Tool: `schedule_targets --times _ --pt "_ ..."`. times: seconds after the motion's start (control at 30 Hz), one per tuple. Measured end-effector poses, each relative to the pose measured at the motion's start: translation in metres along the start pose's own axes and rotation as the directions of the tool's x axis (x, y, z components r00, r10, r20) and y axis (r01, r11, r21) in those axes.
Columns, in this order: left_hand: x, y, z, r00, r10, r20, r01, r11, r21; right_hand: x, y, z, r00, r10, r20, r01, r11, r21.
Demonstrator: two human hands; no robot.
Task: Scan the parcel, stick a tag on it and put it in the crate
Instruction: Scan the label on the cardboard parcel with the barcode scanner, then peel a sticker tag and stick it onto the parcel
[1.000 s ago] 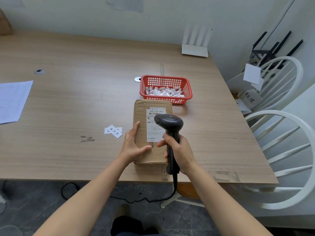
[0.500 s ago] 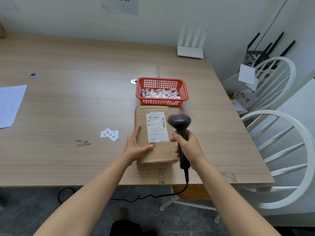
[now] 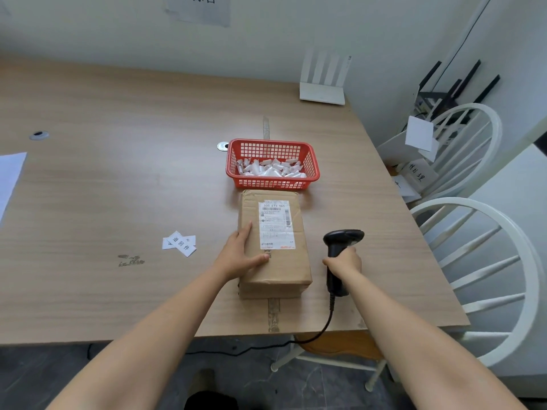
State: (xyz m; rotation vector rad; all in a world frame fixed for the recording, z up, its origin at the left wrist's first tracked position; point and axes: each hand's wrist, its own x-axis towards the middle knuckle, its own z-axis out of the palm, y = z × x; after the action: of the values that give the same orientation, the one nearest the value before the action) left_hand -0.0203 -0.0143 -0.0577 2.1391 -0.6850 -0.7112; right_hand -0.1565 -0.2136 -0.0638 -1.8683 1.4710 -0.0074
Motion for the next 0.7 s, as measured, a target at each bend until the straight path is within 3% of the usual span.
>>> schedule_targets --times 0.27,0.37,0.43,0.5,0.57,0.63,0.7 --pt "-0.014 -0.022 -0.012 0.999 0.031 -0.009 -0.030 0.994 0.102 -0.001 0.012 0.026 0.992 0.034 -0.119 -0.046 0.994 -0.095" --pt "-0.017 -0.032 -0.023 0.999 0.015 -0.029 -0.012 0.995 0.096 -0.003 0.009 0.026 0.987 0.086 -0.134 -0.094 0.994 -0.055" --pt "-0.017 -0.040 -0.034 0.997 -0.035 -0.069 0.040 0.997 0.068 -0.009 -0.001 0.019 0.967 0.110 -0.228 -0.115 0.993 -0.009" --pt "-0.016 -0.049 -0.045 0.987 -0.091 -0.133 0.106 0.987 0.117 -0.021 -0.020 0.010 0.917 0.029 -0.398 0.010 0.995 0.096" --pt "-0.015 -0.059 -0.055 0.967 -0.123 -0.224 0.169 0.965 0.198 -0.043 -0.044 0.004 0.836 -0.136 -0.532 0.281 0.939 0.201" --pt "-0.012 -0.070 -0.065 0.937 -0.151 -0.316 0.228 0.948 0.220 -0.078 -0.073 0.008 0.789 -0.316 -0.526 0.506 0.821 0.265" --pt "-0.009 -0.081 -0.075 0.911 -0.175 -0.373 0.266 0.941 0.210 -0.120 -0.100 0.028 0.736 -0.542 -0.406 0.667 0.685 0.293"
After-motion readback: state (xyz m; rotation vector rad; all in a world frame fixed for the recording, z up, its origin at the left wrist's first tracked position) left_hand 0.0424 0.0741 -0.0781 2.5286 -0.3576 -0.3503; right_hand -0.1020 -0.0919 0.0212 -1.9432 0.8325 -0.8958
